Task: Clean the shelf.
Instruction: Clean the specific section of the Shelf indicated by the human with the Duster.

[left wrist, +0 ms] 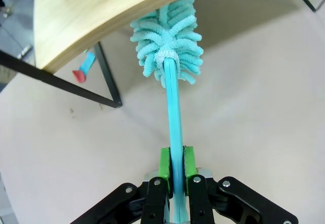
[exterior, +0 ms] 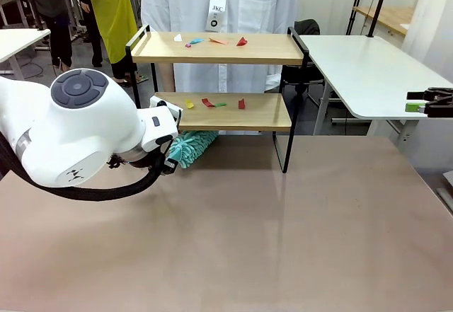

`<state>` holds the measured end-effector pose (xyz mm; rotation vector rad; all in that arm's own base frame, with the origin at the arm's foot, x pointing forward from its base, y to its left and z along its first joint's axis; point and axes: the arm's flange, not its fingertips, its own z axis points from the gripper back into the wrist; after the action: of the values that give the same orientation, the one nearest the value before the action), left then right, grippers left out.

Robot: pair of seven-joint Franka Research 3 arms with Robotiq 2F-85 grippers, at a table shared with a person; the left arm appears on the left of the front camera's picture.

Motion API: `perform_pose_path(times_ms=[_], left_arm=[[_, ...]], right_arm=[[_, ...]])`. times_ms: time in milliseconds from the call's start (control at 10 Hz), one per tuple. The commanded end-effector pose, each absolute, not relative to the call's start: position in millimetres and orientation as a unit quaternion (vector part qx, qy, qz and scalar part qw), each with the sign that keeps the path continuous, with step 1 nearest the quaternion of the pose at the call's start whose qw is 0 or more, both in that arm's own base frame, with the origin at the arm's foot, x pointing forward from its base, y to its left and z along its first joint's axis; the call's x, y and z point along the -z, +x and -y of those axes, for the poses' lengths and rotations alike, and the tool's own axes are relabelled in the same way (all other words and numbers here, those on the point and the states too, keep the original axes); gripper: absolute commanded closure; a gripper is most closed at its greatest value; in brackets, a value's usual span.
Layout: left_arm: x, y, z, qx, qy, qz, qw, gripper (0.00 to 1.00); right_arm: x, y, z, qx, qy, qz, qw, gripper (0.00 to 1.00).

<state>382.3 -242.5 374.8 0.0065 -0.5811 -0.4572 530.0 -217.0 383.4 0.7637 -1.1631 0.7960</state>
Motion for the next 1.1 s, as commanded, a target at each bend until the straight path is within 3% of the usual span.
perform_pose_path(times_ms=[0,500,1000], left_arm=[[-385.3,308.7,173.8,0.271,-0.018,0.278,0.921,0.87],[-384.9,312.5,140.0,0.344,-0.133,0.245,0.896,0.87],[-391.2,323.9,108.0,0.418,-0.193,0.202,0.864,0.87]], right_arm=[[-385.2,530.9,215.4,-0.358,0.341,0.522,0.695,0.0],[-385.2,530.9,215.4,-0.358,0.341,0.522,0.695,0.0],[-385.2,530.9,215.4,-0.358,0.341,0.522,0.695,0.0]])
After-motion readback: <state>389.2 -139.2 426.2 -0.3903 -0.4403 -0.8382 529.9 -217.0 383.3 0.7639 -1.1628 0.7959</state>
